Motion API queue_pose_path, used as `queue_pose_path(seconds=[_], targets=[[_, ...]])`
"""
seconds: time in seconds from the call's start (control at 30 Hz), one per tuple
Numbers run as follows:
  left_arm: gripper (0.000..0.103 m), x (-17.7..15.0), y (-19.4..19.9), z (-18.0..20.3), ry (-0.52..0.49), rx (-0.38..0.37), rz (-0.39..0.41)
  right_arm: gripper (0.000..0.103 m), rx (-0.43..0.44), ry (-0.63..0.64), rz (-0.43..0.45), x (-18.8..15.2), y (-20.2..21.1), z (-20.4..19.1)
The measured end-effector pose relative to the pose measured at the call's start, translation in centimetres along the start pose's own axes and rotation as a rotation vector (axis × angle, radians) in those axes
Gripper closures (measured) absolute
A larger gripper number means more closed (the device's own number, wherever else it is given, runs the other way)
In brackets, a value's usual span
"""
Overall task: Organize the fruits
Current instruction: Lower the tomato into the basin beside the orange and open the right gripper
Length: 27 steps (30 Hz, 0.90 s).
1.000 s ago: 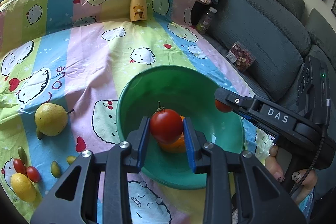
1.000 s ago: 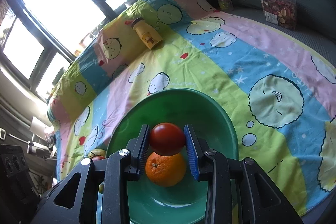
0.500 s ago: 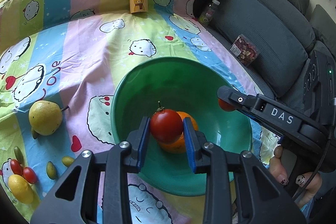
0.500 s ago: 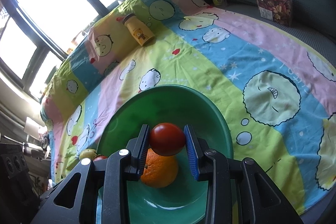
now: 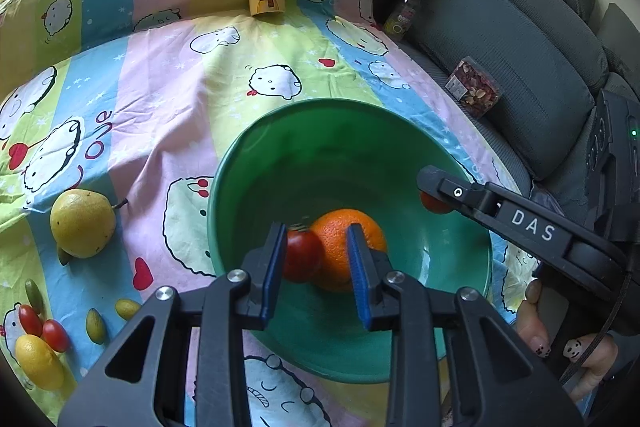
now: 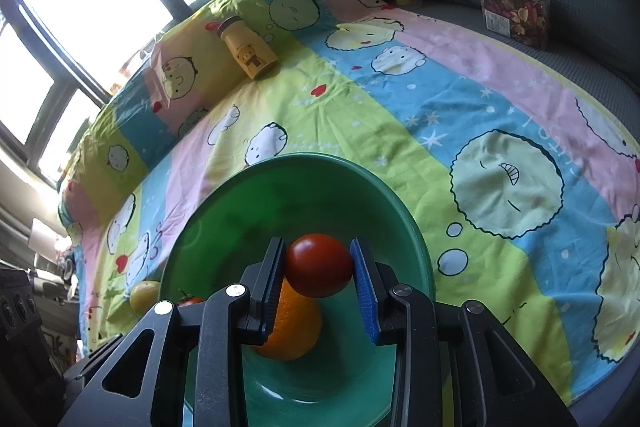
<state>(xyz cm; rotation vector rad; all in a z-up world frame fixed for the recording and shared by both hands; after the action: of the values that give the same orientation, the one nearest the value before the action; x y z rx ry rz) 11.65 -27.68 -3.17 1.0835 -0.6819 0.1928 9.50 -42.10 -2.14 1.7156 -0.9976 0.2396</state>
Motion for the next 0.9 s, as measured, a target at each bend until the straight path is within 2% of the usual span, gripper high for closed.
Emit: queue_pose_path(seconds=[0.33,0.63,0.9], targets=[[0.074,0.26,0.15,0.42,-0.017,0.004,0.007,0.068,-0.020,0.006,-0.006,-0.11,-0.25,0.00],[0.074,0.15,0.00,0.35,-0.019,0.004,0.002,0.068,-0.097,0.032,-0.012,-0.25,-0.66,0.20],[0.074,0.12,0.16,0.33,-0.015,0.000,0.005,0.068,-0.127,0.052,-0.018,-0.41,-0.93,-0.03]])
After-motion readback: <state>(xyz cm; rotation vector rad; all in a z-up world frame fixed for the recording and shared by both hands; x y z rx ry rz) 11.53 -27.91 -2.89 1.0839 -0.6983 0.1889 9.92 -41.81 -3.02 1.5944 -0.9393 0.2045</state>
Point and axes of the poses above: each gripper's, at about its wrist camera, not at the fingertips, and y roughly against the way its jaws point, z to its right, x to its top, the point moved 6 cm from there along -y, roughly the way its jaws point, and after that the axes turned 3 degrees about z, right-handed, at the moved point
